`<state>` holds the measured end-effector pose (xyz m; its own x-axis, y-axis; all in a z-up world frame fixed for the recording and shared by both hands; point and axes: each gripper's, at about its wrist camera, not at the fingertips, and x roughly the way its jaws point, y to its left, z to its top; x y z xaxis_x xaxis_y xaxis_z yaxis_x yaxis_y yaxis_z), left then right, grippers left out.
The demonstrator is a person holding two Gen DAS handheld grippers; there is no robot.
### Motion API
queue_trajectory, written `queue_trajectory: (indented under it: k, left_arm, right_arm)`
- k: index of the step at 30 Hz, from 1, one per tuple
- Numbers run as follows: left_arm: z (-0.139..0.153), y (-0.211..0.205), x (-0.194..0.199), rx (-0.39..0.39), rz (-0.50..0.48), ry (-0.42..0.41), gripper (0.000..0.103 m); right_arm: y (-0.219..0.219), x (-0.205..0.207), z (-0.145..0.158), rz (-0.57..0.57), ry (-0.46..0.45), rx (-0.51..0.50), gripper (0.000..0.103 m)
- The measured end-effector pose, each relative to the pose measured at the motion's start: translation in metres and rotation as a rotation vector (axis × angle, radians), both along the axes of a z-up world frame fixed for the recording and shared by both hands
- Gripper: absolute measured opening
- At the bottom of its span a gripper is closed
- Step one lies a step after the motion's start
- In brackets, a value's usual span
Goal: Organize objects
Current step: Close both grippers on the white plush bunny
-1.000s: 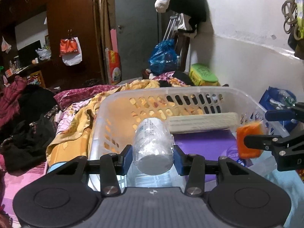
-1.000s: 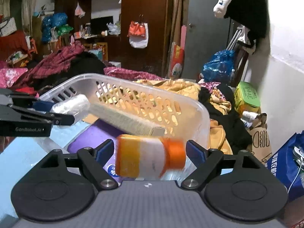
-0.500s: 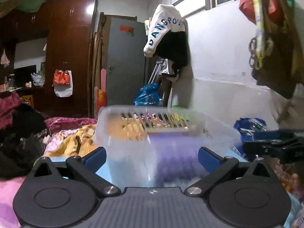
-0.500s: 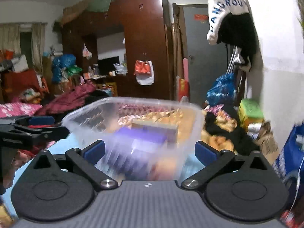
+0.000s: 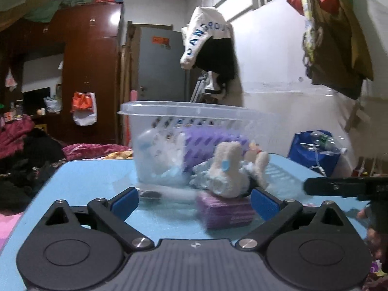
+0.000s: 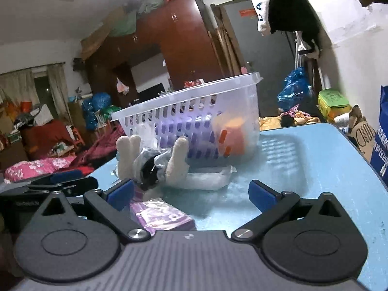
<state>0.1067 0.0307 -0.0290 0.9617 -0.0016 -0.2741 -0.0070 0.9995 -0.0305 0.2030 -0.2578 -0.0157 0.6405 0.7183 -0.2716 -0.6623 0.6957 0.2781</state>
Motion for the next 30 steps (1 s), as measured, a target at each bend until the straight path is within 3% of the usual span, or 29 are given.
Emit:
queue_trajectory:
  k: [6,9,11,15,19,25,30]
  left_arm:
    - [0.010,-0.007,0.016,0.001,0.003,-0.006,0.096]
    - [0.014,-0.010,0.028,0.003,0.003,0.004,0.090]
    - [0.016,-0.013,0.033,0.015,0.004,0.009,0.083]
    - [0.018,-0.021,0.041,0.030,0.001,0.011,0.074]
    - [0.016,-0.025,0.048,0.038,-0.003,0.029,0.057]
    - [0.013,-0.031,0.051,0.037,-0.015,0.036,0.028]
    - [0.013,-0.033,0.049,0.056,-0.013,0.024,0.024]
  right_arm:
    - [0.007,-0.001,0.009,-0.011,-0.016,0.005,0.096]
    - [0.015,0.006,0.012,-0.005,-0.002,-0.001,0.084]
    - [0.019,0.012,0.012,-0.008,0.013,-0.011,0.070]
    - [0.026,0.025,0.006,0.004,0.061,-0.020,0.057]
    - [0.026,0.021,0.002,0.013,0.071,-0.018,0.055]
    - [0.028,0.019,0.006,0.034,0.070,-0.017,0.040]
    - [0.035,0.019,0.007,0.053,0.066,-0.036,0.023]
